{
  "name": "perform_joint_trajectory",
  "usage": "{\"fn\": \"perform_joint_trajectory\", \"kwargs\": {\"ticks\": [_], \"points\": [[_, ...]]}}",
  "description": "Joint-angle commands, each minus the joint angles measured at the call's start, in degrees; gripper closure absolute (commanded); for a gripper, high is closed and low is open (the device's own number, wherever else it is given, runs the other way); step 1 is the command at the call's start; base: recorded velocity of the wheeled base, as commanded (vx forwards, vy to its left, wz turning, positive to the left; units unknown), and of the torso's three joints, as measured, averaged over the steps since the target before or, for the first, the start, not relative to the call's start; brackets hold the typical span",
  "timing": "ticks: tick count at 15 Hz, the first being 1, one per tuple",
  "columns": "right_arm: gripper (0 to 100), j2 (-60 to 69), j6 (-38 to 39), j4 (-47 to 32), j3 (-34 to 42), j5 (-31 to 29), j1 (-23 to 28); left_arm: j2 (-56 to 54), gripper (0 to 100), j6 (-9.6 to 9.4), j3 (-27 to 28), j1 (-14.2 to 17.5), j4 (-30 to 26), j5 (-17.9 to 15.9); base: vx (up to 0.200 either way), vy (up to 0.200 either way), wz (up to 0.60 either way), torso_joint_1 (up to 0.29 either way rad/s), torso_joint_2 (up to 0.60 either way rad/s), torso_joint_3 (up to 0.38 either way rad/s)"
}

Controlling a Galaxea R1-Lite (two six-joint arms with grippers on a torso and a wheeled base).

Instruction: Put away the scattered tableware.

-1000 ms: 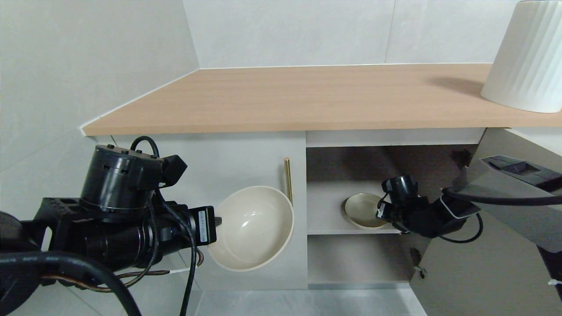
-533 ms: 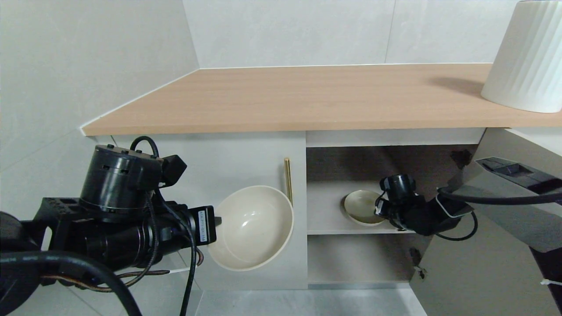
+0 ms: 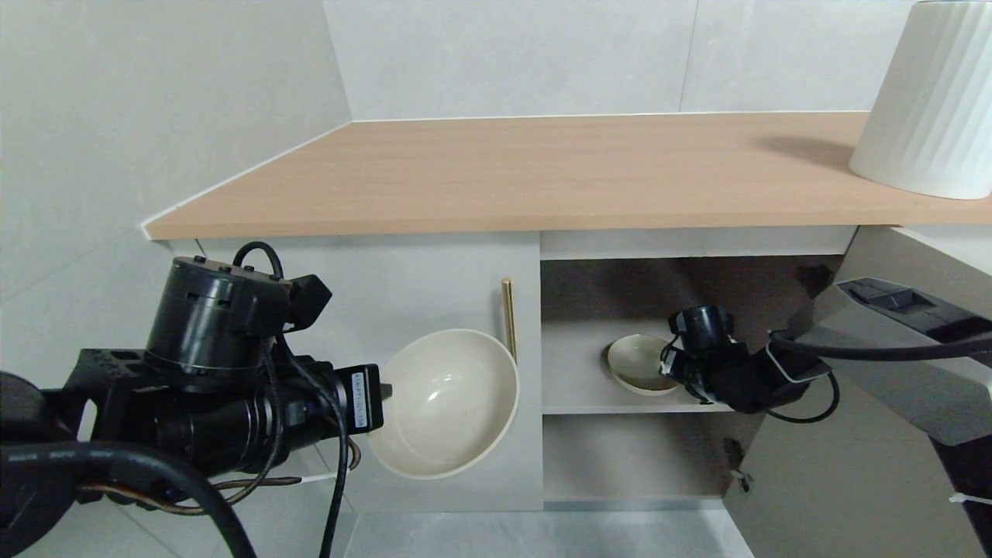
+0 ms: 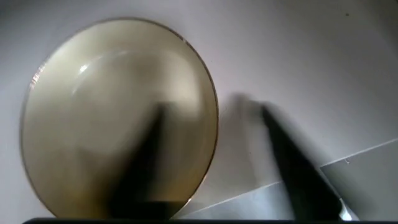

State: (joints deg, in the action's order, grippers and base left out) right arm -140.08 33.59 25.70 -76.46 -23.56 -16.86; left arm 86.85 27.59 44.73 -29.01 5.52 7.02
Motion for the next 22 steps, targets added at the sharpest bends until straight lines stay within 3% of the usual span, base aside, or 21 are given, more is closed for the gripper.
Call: {"fn": "perform_joint_trajectory", "kwargs": {"ticks": [1,4,6,8,11,15,18,22], "points": [[0,3.4,0.9,-0.2,0.7,0.1,0.0,0.4,100,0.01,0.2,0.0,0.0,0.0,0.0,0.0,0.0,0.0,0.0,0.0],[0,11.7,0.8,-0.6,6.4,2.2,-1.0,3.8,100,-0.78,2.6,0.0,0.0,-0.1,0.0,0.0,0.0,0.0,0.0,0.0],[0,20.9,-1.4,-4.7,12.6,9.1,-4.1,7.9,100,-5.0,3.9,0.0,0.0,0.3,0.0,0.0,0.0,0.0,0.0,0.0],[0,29.2,-3.1,-10.1,16.2,13.5,-8.8,11.2,100,-6.85,5.7,-1.0,0.0,0.5,0.0,0.0,0.0,0.0,0.0,0.0],[0,37.5,-6.2,-15.9,20.1,14.2,-17.2,16.5,100,-9.22,6.4,-4.0,0.1,2.1,0.0,0.0,0.0,0.0,0.0,0.0],[0,41.7,-10.6,-16.5,25.3,15.7,-23.8,22.3,100,-9.13,6.7,-9.0,2.1,4.4,0.0,0.0,0.0,0.0,0.0,0.0],[0,39.9,-10.6,-18.7,25.7,16.3,-27.3,23.9,100,-9.22,5.7,-10.8,5.6,7.7,0.0,0.0,0.0,0.0,0.0,0.0],[0,34.3,-10.2,-18.1,25.4,16.0,-29.0,23.1,100,-9.04,5.2,-12.7,5.7,8.0,0.0,0.0,0.0,0.0,0.0,0.0]]}}
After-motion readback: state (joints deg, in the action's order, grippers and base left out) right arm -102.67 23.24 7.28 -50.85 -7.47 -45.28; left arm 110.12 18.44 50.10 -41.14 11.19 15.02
